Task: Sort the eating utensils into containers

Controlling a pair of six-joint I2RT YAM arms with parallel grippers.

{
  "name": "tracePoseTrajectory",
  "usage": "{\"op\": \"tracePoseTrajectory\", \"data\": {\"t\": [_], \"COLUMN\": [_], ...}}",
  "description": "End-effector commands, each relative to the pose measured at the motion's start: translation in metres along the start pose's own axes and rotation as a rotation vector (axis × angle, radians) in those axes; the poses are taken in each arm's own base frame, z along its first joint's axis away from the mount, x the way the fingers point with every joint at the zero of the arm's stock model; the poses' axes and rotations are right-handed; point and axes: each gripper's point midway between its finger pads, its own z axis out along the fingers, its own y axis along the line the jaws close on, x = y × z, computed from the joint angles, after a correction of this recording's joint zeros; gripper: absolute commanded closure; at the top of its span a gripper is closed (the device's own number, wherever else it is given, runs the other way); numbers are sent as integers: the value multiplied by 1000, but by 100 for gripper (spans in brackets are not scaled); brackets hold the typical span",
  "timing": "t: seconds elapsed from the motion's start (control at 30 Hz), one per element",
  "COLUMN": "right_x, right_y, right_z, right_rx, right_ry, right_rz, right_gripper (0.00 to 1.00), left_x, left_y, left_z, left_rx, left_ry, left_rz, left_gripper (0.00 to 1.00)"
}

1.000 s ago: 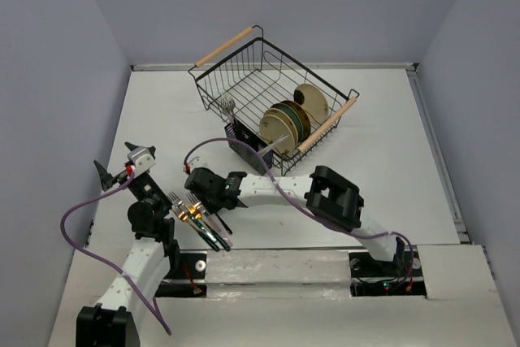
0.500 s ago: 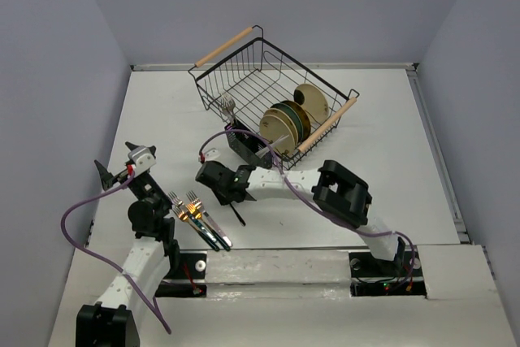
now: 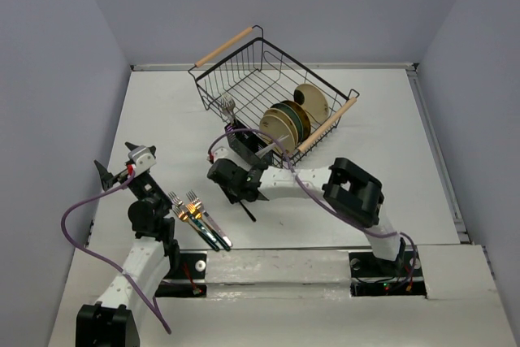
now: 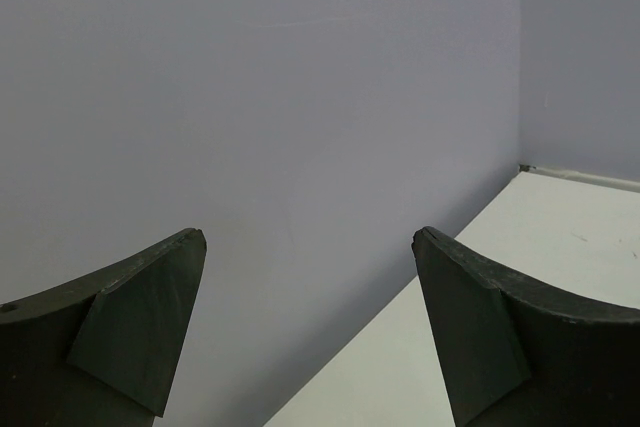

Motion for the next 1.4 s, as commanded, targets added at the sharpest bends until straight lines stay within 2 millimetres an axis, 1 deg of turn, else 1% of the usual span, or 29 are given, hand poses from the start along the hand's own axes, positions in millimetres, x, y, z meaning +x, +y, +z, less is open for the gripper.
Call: {"op": "tracePoseTrajectory", "data": {"t": [0.0, 0.03, 0.07, 0.13, 0.17, 0.2, 0.23, 0.27, 0.3, 0.33, 0.37, 0.43, 0.47, 0.5, 0.57, 0.6, 0.63, 0.67, 0.7, 0.73, 0.77, 0.8, 0.93, 0.97, 1.0, 1.03, 1.07, 1.17, 1.37], "right_x": [-54, -53, -76, -94, -97, -119, -120, -128, -152, -159, -164, -191, -199, -215, -230, -240, -250, -256, -263, -270, -272, -276, -278, -277, -278, -276, -276, -269, -245], "right_y": [7, 4, 11, 14, 17, 25, 27, 28, 27, 26, 18, 8, 2, -5, -20, -30, -36, -40, -51, -57, -61, -72, -90, -89, -101, -101, -108, -114, -104], "right_z": [-52, -57, -75, -98, -98, -123, -130, -142, -174, -186, -195, -235, -247, -272, -286, -302, -308, -309, -301, -303, -292, -291, -269, -264, -255, -251, -246, -224, -169], "right_rx": [23, 39, 9, -16, -28, -78, -110, -132, -166, -175, -146, -127, -103, -61, 19, 73, 100, 120, 168, 189, 211, 233, 276, 276, 302, 300, 313, 290, 198], "right_ry": [-278, -311, -405, -493, -516, -614, -645, -695, -813, -863, -907, -1066, -1117, -1232, -1332, -1406, -1440, -1457, -1466, -1484, -1475, -1490, -1487, -1481, -1472, -1467, -1459, -1421, -1314], "right_rz": [-87, -97, -88, -84, -73, -53, -57, -53, -24, -17, -33, -7, -3, -23, -38, -46, -39, -46, -49, -35, -40, -23, -24, -27, -25, -26, -21, -3, 52], "right_gripper": [100, 100, 100, 100, 100, 100, 100, 100, 100, 100, 100, 100, 100, 100, 100, 100, 100, 100, 100, 100, 100, 100, 100, 100, 100, 100, 100, 100, 100], "left_x": [41, 40, 40, 41, 41, 41, 42, 41, 41, 41, 41, 41, 41, 41, 42, 41, 41, 40, 41, 41, 40, 40, 40, 41, 41, 41, 41, 41, 42], "left_y": [3, 4, 4, 3, 3, 3, 3, 3, 3, 3, 3, 3, 3, 3, 4, 4, 4, 5, 5, 5, 5, 5, 5, 5, 4, 4, 4, 3, 3], "left_z": [-25, -25, -25, -25, -25, -25, -25, -25, -25, -25, -25, -25, -25, -25, -25, -25, -25, -25, -25, -25, -25, -25, -25, -25, -25, -25, -25, -25, -25], "left_rx": [7, 5, 3, 8, 11, 10, 8, 9, 8, 8, 7, 8, 8, 8, 6, 5, 5, 3, 3, 1, 3, 1, 4, 3, 5, 6, 8, 8, 9], "left_ry": [33, 31, 32, 32, 33, 33, 34, 33, 31, 31, 30, 31, 32, 32, 33, 33, 33, 30, 32, 33, 30, 29, 29, 30, 32, 31, 31, 32, 35], "left_rz": [31, 30, 30, 32, 34, 33, 34, 33, 30, 30, 29, 31, 32, 32, 32, 31, 34, 31, 32, 33, 31, 30, 31, 31, 34, 33, 33, 34, 40], "left_gripper": [1, 1, 1, 1, 1, 1, 1, 1, 1, 1, 1, 1, 1, 1, 1, 1, 1, 1, 1, 1, 1, 1, 1, 1, 1, 1, 1, 1, 1]}}
